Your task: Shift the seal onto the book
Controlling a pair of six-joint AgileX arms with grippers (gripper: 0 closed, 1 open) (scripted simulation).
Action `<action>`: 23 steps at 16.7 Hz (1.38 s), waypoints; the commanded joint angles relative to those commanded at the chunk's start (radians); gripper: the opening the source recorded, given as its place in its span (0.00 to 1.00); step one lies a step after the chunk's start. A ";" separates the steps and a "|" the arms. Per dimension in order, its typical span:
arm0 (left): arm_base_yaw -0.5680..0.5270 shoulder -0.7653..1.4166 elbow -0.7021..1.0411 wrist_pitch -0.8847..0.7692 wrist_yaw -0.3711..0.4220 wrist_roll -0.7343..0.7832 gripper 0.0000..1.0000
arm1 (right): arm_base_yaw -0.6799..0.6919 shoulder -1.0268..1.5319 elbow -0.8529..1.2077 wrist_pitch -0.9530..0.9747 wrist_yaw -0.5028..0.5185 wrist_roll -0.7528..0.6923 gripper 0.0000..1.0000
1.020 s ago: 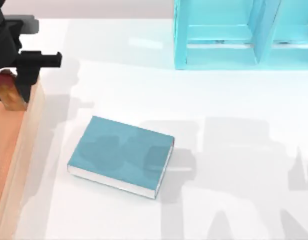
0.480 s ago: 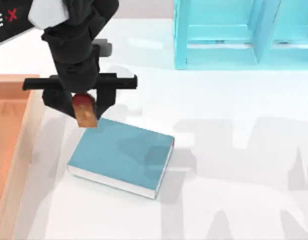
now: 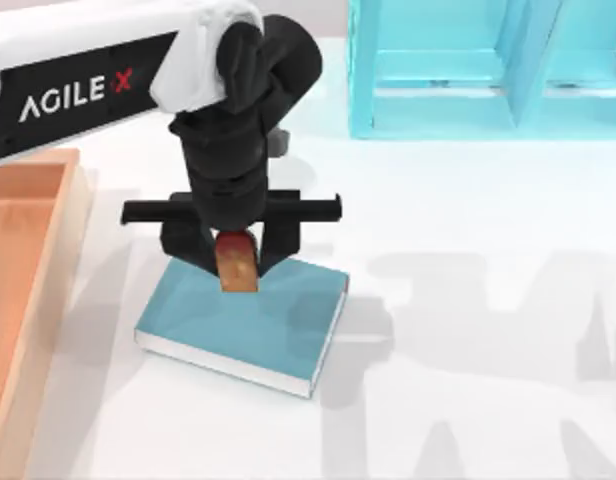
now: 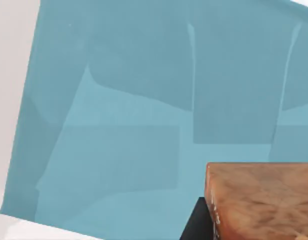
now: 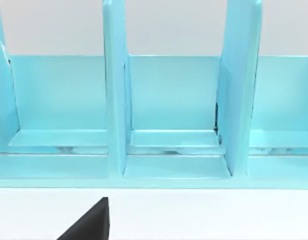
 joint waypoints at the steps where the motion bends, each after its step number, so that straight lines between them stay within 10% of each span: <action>1: 0.004 -0.004 0.002 -0.002 0.000 0.002 0.00 | 0.000 0.000 0.000 0.000 0.000 0.000 1.00; 8: 0.000 -0.003 0.015 -0.019 0.000 0.000 0.00 | 0.000 0.000 0.000 0.000 0.000 0.000 1.00; 21: 0.000 -0.003 0.015 -0.019 0.000 0.000 0.98 | 0.000 0.000 0.000 0.000 0.000 0.000 1.00; 23: 0.000 -0.003 0.015 -0.019 0.000 0.000 1.00 | 0.000 0.000 0.000 0.000 0.000 0.000 1.00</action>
